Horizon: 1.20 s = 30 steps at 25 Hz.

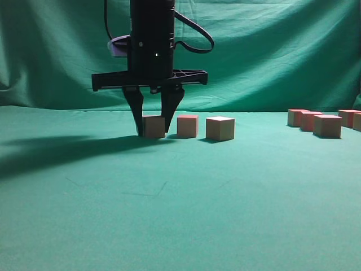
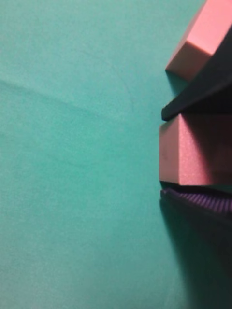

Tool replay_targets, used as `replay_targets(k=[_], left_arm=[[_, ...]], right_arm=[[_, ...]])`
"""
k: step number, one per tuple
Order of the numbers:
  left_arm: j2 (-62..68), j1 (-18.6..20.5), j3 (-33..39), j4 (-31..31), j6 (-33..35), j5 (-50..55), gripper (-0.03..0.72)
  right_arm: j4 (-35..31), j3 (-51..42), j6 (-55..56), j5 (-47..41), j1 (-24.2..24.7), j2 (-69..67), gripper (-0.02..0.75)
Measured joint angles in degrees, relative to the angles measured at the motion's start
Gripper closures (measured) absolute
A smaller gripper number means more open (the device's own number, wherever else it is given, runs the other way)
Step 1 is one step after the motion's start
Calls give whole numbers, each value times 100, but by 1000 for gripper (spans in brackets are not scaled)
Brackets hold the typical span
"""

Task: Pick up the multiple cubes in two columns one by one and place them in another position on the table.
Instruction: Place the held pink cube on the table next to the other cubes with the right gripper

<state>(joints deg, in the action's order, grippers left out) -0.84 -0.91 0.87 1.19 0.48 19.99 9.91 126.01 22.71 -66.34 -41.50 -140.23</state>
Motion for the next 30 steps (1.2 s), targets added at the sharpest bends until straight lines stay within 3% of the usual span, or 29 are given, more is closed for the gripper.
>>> replay_targets(k=[3, 4, 8, 23, 30], left_arm=[[0, 0, 0, 0, 0, 0, 688], [0, 0, 0, 0, 0, 0, 688], [0, 0, 0, 0, 0, 0, 688], [0, 0, 0, 0, 0, 0, 688], [0, 0, 0, 0, 0, 0, 688]], right_arm=[[-8, 0, -51, 12, 0, 0, 433], [-8, 0, -54, 22, 0, 0, 390], [-12, 0, -66, 22, 0, 0, 334], [37, 0, -139, 234, 0, 0, 346], [525, 337, -273, 370, 0, 0, 346]])
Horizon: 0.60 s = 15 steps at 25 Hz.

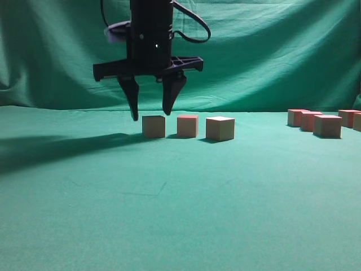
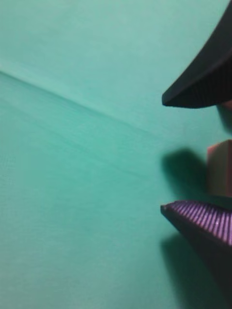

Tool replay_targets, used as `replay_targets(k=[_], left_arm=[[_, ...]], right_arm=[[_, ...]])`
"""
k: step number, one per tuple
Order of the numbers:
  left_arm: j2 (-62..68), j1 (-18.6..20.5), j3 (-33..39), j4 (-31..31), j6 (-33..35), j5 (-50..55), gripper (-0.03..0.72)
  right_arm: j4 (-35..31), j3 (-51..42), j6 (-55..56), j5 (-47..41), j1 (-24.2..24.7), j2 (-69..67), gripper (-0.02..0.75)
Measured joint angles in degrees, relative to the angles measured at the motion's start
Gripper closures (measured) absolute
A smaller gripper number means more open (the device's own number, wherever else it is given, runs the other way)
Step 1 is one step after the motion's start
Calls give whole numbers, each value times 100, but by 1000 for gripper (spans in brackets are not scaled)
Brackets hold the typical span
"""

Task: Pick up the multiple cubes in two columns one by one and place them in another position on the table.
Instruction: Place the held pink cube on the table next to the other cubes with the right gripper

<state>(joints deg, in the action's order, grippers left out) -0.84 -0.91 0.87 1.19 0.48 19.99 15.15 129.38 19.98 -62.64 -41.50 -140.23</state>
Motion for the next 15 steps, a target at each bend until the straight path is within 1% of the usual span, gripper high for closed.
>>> replay_targets(k=[4, 8, 15], left_arm=[[0, 0, 0, 0, 0, 0, 688], [0, 0, 0, 0, 0, 0, 688], [0, 0, 0, 0, 0, 0, 688]], right_arm=[[72, 513, -100, -182, 0, 0, 346], [-29, 1046, -139, -767, 0, 98, 346], [-219, 1108, -621, -908, 0, 1223, 346]])
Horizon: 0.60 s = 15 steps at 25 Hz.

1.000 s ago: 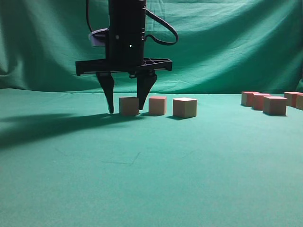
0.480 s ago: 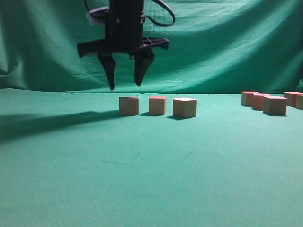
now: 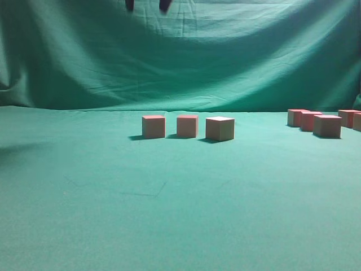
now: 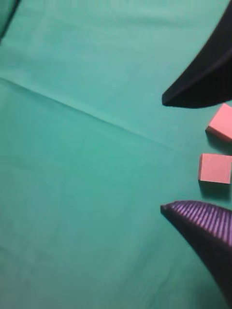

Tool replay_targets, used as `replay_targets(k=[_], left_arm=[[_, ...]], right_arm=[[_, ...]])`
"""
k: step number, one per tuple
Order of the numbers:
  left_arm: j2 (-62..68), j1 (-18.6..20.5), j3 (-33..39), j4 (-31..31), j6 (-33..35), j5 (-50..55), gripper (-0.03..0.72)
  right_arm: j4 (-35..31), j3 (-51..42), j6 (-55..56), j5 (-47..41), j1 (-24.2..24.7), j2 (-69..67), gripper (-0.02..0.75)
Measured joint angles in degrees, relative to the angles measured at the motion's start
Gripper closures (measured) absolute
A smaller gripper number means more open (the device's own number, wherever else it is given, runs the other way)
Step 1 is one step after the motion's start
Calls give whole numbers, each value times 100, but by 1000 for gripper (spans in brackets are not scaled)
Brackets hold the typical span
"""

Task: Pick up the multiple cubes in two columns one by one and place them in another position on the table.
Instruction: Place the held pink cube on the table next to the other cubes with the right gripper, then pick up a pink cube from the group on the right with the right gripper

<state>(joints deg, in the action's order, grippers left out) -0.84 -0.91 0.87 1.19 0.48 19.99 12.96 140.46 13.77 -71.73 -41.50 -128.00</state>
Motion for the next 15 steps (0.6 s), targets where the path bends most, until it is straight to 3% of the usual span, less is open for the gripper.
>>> replay_targets(k=[4, 9, 15], left_arm=[[0, 0, 0, 0, 0, 0, 688], [0, 0, 0, 0, 0, 0, 688], [0, 0, 0, 0, 0, 0, 688]], right_arm=[[31, -781, -287, -12, 0, 1201, 346], [623, -2468, -94, -38, 119, 2956, 346], [811, -4223, 390, -65, 1148, 4588, 346]])
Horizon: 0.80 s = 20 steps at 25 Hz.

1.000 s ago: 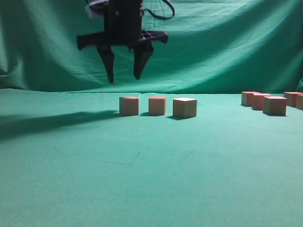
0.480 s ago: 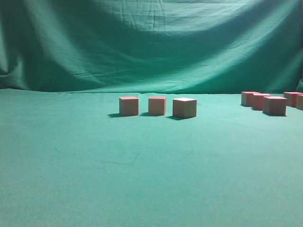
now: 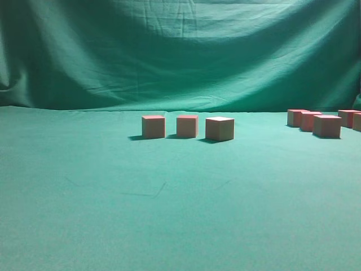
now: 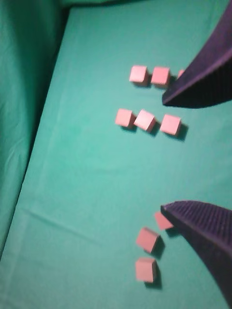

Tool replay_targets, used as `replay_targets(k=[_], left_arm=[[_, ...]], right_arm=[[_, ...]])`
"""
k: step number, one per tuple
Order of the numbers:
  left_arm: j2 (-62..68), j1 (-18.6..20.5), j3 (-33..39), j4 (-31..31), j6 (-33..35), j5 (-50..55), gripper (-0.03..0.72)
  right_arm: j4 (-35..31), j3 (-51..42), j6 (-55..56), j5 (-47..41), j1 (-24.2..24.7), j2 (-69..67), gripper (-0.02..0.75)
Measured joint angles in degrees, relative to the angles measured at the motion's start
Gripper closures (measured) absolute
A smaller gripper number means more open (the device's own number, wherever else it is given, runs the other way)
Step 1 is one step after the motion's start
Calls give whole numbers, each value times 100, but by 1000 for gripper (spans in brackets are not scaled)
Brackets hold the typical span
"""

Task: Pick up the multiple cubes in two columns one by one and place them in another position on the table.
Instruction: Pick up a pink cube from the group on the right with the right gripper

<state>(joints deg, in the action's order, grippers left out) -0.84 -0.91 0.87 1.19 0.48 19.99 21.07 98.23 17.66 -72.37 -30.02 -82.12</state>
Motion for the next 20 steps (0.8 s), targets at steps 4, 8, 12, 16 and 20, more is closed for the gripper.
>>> replay_targets(k=[4, 8, 12, 16, 20], left_arm=[[0, 0, 0, 0, 0, 0, 688], [0, 0, 0, 0, -10, 0, 688], [0, 0, 0, 0, -10, 0, 688], [0, 0, 0, 0, -10, 0, 688], [0, 0, 0, 0, -10, 0, 688]], right_arm=[[3, -938, 98, -12, 865, 587, 346], [-45, -1833, 105, 1, 1626, 734, 346], [-566, -2753, 52, 574, 2316, 637, 346], [-1534, -3319, -616, 1230, 2821, 249, 346], [-1914, -3388, -1162, 1619, 2963, -380, 346]])
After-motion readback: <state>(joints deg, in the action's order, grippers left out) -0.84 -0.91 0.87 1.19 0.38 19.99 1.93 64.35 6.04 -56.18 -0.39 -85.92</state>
